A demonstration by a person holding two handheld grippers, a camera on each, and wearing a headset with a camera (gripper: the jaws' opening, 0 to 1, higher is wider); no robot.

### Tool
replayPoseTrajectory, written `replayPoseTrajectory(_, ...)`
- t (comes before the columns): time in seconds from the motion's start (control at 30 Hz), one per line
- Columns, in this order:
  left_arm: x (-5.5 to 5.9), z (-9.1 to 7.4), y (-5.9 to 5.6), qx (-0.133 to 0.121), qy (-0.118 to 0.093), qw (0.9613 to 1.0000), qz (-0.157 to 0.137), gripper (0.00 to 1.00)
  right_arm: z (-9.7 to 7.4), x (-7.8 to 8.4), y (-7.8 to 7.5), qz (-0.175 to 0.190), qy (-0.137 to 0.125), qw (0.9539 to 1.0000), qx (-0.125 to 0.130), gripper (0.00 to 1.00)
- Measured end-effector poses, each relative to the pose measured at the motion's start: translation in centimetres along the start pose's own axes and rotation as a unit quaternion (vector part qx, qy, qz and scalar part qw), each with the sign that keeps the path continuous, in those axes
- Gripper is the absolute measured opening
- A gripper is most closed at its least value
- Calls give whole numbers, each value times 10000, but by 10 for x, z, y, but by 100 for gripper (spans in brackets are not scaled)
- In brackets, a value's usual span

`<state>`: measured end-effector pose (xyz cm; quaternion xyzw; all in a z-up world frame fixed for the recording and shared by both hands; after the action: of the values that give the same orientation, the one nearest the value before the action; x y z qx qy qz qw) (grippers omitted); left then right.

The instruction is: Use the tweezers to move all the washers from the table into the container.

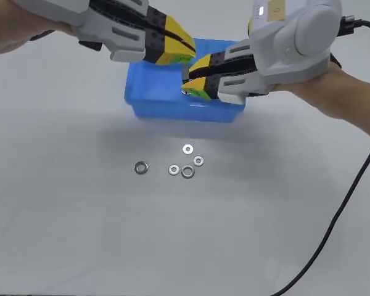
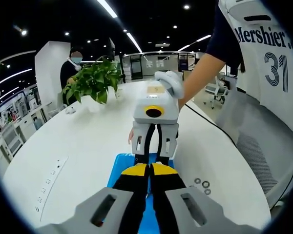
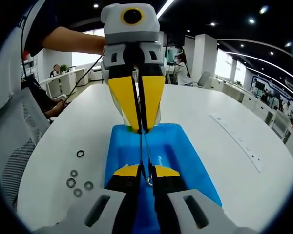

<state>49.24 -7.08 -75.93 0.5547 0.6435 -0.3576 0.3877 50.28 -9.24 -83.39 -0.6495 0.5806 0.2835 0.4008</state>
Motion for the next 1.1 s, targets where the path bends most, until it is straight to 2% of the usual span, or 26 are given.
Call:
replayPoseTrajectory(0.17, -8, -5, -4, -15, 9, 10000, 90, 5, -4, -9, 0, -89, -6, 9999, 62, 11)
replayPoseTrajectory(0.3, -20, -11, -10, -22, -6, 9998, 192, 5, -11, -21, 1, -165, -45, 9998, 121, 11)
replayPoseTrajectory(0.53, -39, -23, -28, -29, -70, 9994, 329, 5, -28, -44, 13, -339, -171, 9991, 182, 12)
replayPoseTrajectory(0.63, -46, -27, -42, -22, -101, 9993, 364, 5, -37, -57, 22, -387, -255, 9988, 187, 12)
replayPoseTrajectory(0.77, -51, -30, -61, -5, -159, 9992, 363, 5, -44, -64, 38, -478, -251, 9984, 154, 14)
replayPoseTrajectory(1.1, -43, -25, -116, 4, -300, 9995, 103, 5, -50, -63, 100, -384, -220, 9990, -92, 14)
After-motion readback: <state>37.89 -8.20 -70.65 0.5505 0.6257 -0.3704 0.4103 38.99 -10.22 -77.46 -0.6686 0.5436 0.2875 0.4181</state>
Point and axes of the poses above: the centre of the closed fingertips' face, and the gripper's own axes: z roughly forward along the fingers, y roughly to its left, x roughly out of its underside, the point moved 3 cm from there along -z, roughly backward along the fingers, and after that the axes turned 8 degrees about -z, right-handed, at the moved point
